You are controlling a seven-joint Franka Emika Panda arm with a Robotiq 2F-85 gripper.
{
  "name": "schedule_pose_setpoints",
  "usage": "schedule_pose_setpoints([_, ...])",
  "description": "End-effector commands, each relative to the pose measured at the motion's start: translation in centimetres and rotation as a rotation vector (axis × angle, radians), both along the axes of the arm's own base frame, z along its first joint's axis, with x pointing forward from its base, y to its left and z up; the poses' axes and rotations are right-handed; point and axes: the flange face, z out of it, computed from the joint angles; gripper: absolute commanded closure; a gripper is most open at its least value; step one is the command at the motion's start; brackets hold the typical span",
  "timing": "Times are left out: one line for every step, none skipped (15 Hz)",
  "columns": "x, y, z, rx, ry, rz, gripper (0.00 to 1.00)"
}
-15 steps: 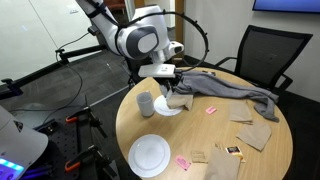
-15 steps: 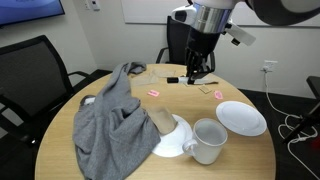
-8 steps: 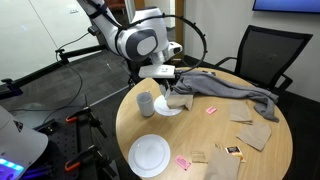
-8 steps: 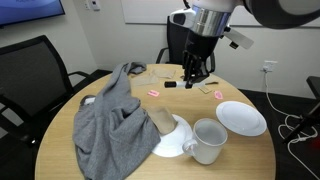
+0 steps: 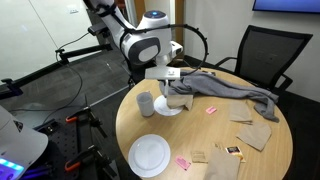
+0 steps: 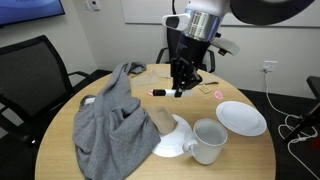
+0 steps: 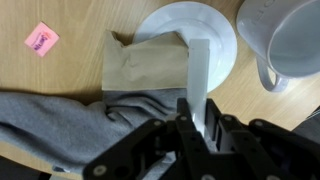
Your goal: Pick up the pen from the table and put it in the mug cup.
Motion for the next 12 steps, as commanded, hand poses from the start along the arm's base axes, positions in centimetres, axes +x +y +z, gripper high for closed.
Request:
schedule_pose_setpoints([1.2,-0.8,-0.1,0.089,-0.045,0.051,0.95])
schedule_pose_setpoints([1.4,-1.0,-0.2,0.108,-0.057,0.065,0.95])
schedule_pose_setpoints([1.6,-1.2,-0.3,0.129,-0.065,0.081,0.95])
schedule_pose_setpoints([1.7,-1.2,-0.4,0.146,-0.073,0.111,0.95])
schedule_pose_setpoints([1.8,-1.2,-0.6,0.162,-0.083,0.146,0.95])
schedule_pose_setpoints([1.9,-1.1,-0.8,0.178,-0.093,0.185,0.95])
schedule_pose_setpoints([1.9,-1.2,-1.1,0.195,-0.106,0.214,0.95])
schedule_pose_setpoints([2.0,-1.2,-1.2,0.214,-0.117,0.239,0.95])
schedule_pose_setpoints([1.9,-1.3,-1.3,0.235,-0.132,0.263,0.95])
schedule_pose_setpoints([2.0,-1.3,-1.4,0.259,-0.146,0.285,0.95])
schedule_pose_setpoints([1.9,-1.4,-1.4,0.278,-0.157,0.307,0.95])
schedule_pose_setpoints([1.9,-1.4,-1.4,0.300,-0.165,0.328,0.95])
